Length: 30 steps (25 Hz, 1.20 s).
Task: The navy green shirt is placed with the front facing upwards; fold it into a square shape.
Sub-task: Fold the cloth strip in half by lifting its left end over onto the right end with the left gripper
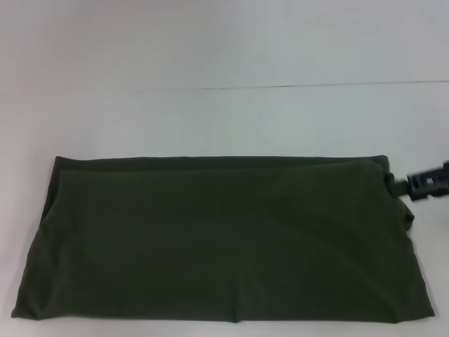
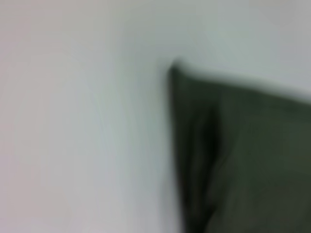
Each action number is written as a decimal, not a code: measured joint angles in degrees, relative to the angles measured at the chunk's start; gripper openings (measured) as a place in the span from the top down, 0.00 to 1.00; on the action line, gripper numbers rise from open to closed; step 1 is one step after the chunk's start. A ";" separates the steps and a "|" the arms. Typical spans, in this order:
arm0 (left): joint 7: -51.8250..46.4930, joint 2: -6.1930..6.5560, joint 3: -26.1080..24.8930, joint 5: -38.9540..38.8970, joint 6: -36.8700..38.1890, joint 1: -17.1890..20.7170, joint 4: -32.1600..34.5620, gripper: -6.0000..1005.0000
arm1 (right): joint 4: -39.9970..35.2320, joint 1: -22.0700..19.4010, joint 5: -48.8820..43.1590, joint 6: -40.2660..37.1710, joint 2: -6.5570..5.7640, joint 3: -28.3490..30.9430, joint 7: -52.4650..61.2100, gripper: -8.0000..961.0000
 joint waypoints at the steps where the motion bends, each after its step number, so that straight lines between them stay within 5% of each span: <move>1: 0.36 0.14 -1.20 -1.24 0.05 0.02 -0.16 0.93 | 0.14 -0.40 2.40 0.04 0.13 0.78 -1.04 0.21; 11: 3.16 1.77 -3.72 -12.96 2.30 -2.20 -12.00 0.78 | 10.74 -3.93 21.39 4.16 1.70 2.17 -16.88 0.21; 16: 1.50 3.33 -2.99 -11.05 1.04 -4.75 -17.56 0.62 | 12.78 -5.55 26.05 6.44 5.05 2.24 -27.74 0.21; 25: 1.42 3.36 0.98 -9.12 0.52 -5.53 -17.65 0.41 | 14.37 -5.78 24.86 13.13 11.36 -1.89 -47.52 0.22; 30: 2.03 3.01 4.00 -8.51 0.24 -5.38 -17.44 0.22 | 17.24 -6.50 24.35 16.81 12.34 -6.62 -61.30 0.22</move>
